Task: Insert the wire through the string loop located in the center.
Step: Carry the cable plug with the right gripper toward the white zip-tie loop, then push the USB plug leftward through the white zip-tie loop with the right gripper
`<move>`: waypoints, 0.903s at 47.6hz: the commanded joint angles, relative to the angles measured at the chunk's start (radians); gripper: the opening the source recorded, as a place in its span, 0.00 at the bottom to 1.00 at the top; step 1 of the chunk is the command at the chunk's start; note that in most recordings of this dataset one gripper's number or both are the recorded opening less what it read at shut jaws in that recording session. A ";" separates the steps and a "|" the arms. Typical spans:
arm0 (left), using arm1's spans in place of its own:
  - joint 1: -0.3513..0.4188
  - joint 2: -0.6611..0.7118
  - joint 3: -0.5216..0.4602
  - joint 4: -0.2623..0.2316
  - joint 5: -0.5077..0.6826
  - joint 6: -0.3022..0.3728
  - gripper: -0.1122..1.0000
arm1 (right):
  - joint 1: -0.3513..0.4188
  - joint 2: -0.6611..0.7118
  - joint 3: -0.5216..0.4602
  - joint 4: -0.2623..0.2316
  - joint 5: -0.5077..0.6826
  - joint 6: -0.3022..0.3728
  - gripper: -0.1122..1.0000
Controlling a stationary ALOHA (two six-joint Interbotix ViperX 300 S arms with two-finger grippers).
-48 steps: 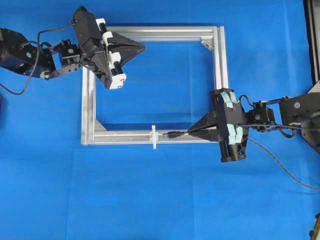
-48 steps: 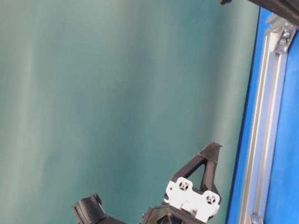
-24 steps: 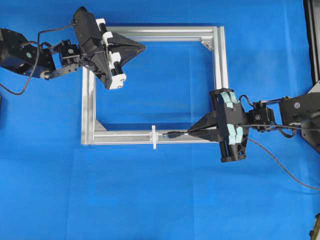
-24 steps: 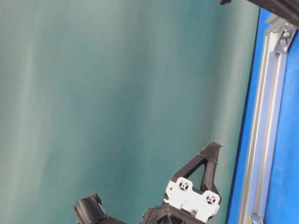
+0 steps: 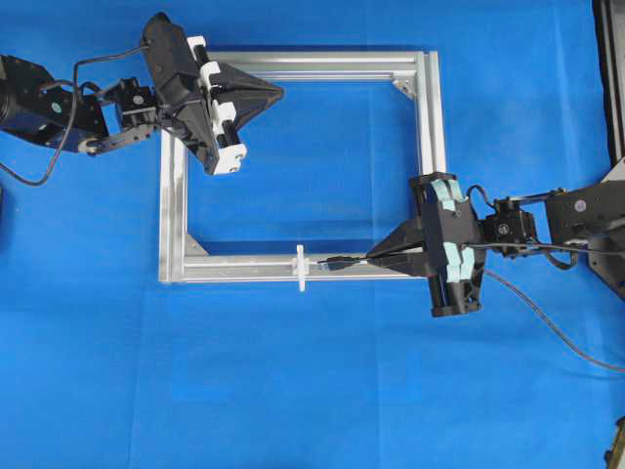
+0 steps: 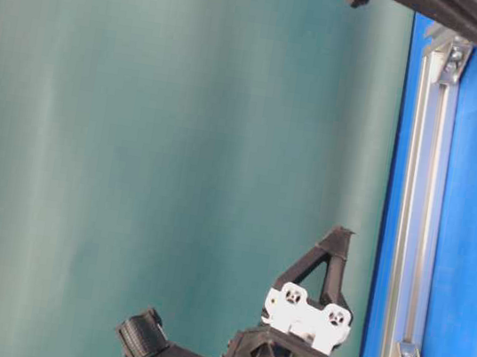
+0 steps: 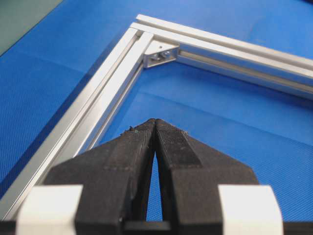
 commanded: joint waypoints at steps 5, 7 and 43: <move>-0.002 -0.032 -0.008 0.002 -0.011 0.002 0.10 | -0.003 -0.017 -0.008 0.002 -0.011 0.002 0.08; -0.002 -0.032 -0.008 0.002 -0.009 0.002 0.10 | -0.002 -0.015 -0.008 0.002 -0.011 0.002 0.08; -0.002 -0.032 -0.008 0.002 -0.011 0.002 0.10 | -0.002 -0.008 -0.017 0.002 -0.021 0.002 0.08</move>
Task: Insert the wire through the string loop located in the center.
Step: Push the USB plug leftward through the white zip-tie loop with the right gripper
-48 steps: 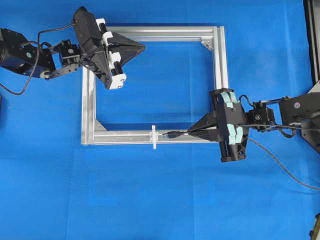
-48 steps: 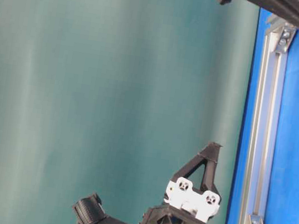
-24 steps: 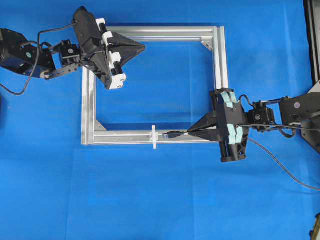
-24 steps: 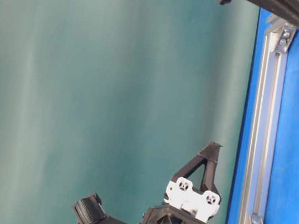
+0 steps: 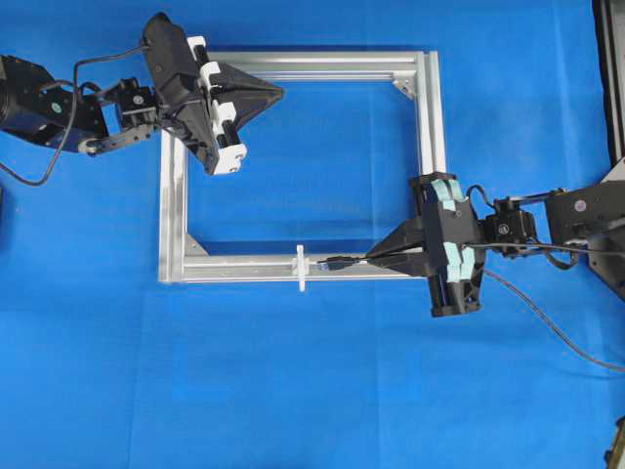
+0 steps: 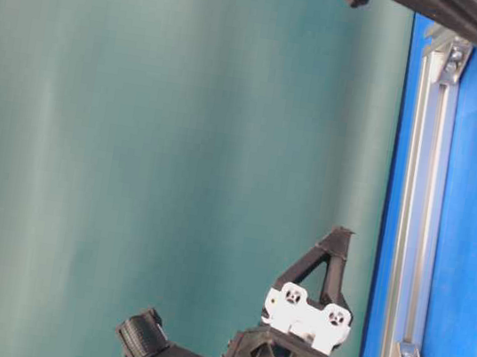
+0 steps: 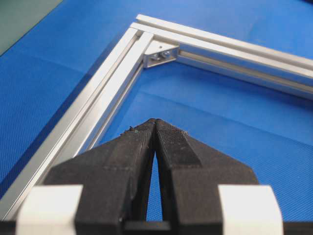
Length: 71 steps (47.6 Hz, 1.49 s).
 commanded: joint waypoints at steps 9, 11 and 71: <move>-0.002 -0.032 -0.006 0.003 -0.009 0.002 0.10 | -0.002 0.023 -0.051 0.003 -0.018 0.000 0.08; -0.002 -0.032 -0.006 0.003 -0.011 0.002 0.10 | -0.002 0.032 -0.063 0.003 -0.018 0.000 0.08; -0.104 -0.038 0.014 0.005 -0.018 -0.029 0.10 | -0.002 0.184 -0.215 0.003 -0.018 0.000 0.08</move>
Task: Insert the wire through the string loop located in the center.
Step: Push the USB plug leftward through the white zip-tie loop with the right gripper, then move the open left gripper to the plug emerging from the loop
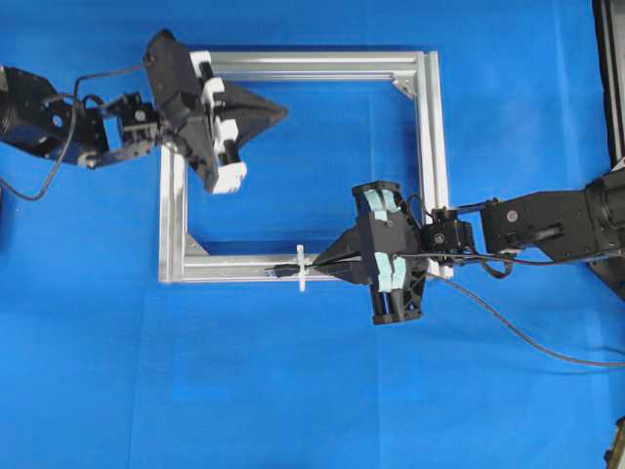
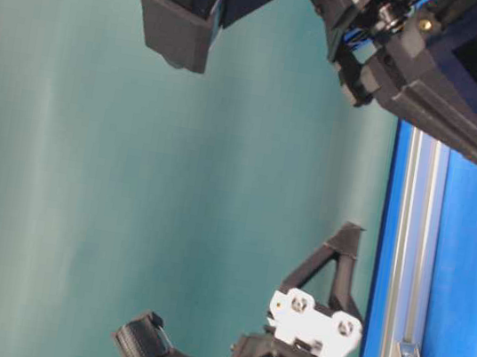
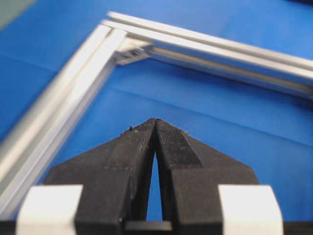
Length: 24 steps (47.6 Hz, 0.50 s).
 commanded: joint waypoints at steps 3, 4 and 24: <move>-0.057 -0.043 0.008 0.005 -0.011 -0.009 0.10 | 0.000 -0.012 -0.017 0.003 -0.009 0.000 0.08; -0.067 -0.044 0.011 0.003 -0.011 -0.011 0.10 | 0.000 -0.011 -0.017 0.003 -0.009 0.000 0.08; -0.256 -0.061 0.014 0.003 -0.021 -0.054 0.10 | 0.000 -0.012 -0.018 0.003 -0.011 0.000 0.08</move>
